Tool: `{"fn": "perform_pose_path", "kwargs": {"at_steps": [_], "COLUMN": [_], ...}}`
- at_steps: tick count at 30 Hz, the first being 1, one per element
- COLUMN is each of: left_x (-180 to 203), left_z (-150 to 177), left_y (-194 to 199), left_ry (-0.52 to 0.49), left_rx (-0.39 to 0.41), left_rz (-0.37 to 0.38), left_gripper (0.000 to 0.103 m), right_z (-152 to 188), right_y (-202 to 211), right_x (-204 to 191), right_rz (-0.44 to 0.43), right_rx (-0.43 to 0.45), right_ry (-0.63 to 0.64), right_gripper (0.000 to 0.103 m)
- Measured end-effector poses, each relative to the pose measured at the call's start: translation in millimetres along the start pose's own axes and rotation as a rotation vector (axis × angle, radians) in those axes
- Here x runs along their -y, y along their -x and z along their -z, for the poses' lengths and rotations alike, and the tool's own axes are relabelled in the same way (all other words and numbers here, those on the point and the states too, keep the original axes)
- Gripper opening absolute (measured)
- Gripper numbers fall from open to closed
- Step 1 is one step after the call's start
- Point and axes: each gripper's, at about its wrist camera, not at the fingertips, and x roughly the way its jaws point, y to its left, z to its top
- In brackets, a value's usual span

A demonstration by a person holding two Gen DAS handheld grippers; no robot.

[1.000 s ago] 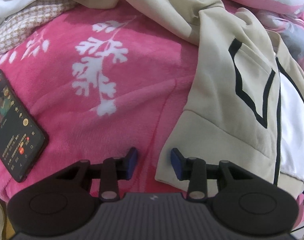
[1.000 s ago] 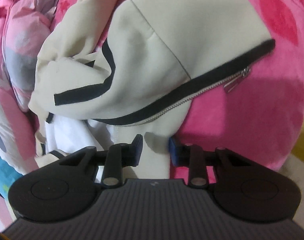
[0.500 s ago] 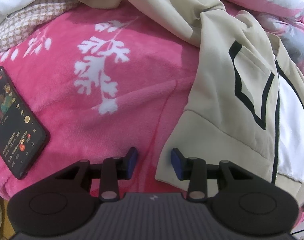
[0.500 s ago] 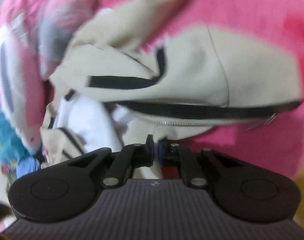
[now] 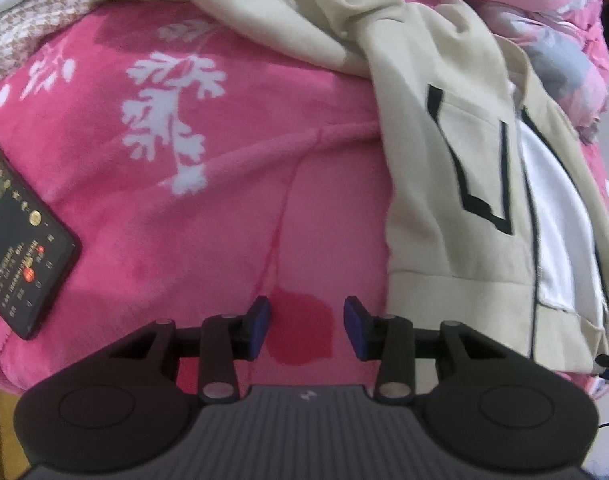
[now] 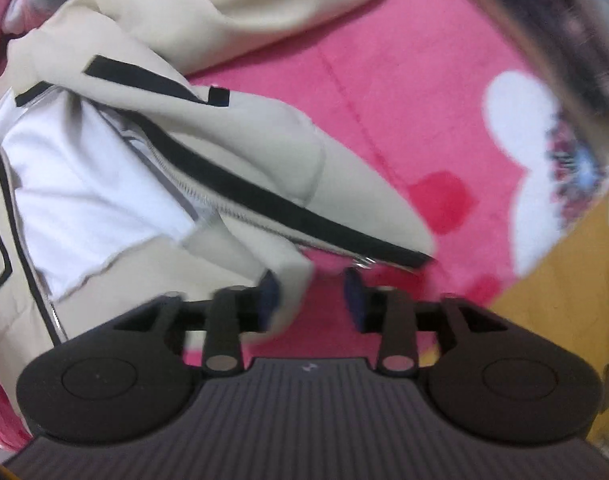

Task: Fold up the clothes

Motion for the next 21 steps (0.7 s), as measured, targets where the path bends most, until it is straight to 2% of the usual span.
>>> {"fn": "perform_pose_path", "kwargs": {"at_steps": [2,4,7,9,11,13,15,16,17,20,21], "left_x": [4,7,8,12,18,20,21,18,15,5,3], "left_z": [6,10,9,12,13,14,2,3,6,12,12], "left_y": [3,3,-2,-6,-9,-14,-27,-28,-24,-20,-20], "left_ry": [-0.017,-0.029,-0.034,-0.043,-0.053,-0.052,-0.051,-0.051,-0.050,-0.032,-0.020], "left_rx": [-0.005,-0.011,-0.021,-0.026,-0.017,-0.016,-0.017,-0.014,-0.011,-0.002,0.001], "left_rz": [0.037,0.080,0.123,0.132,0.138,0.138,0.135,0.137,0.141,0.158,0.165], "left_gripper": [0.043,0.044,0.043,0.043,0.042,0.040,0.039,0.039,0.039,0.039,0.039], "right_z": [14,19,18,13,8,1,-4,-7,-8,-10,-11], "right_y": [34,53,54,35,8,-25,-55,-71,-80,-70,-63], "right_x": [1,-21,-68,-112,-155,-185,-201,-209,-215,-215,-213], "right_rz": [-0.027,-0.048,-0.237,-0.380,-0.474,-0.518,-0.513,-0.511,-0.516,-0.583,-0.610], "right_rx": [0.070,0.107,0.085,0.039,-0.006,-0.041,-0.097,-0.125,-0.145,-0.165,-0.168], "right_ry": [0.004,0.063,0.201,0.289,0.361,0.392,0.390,0.390,0.388,0.387,0.378], "right_gripper": [0.053,0.053,0.053,0.053,0.052,0.051,0.049,0.039,0.035,0.001,0.001]}}
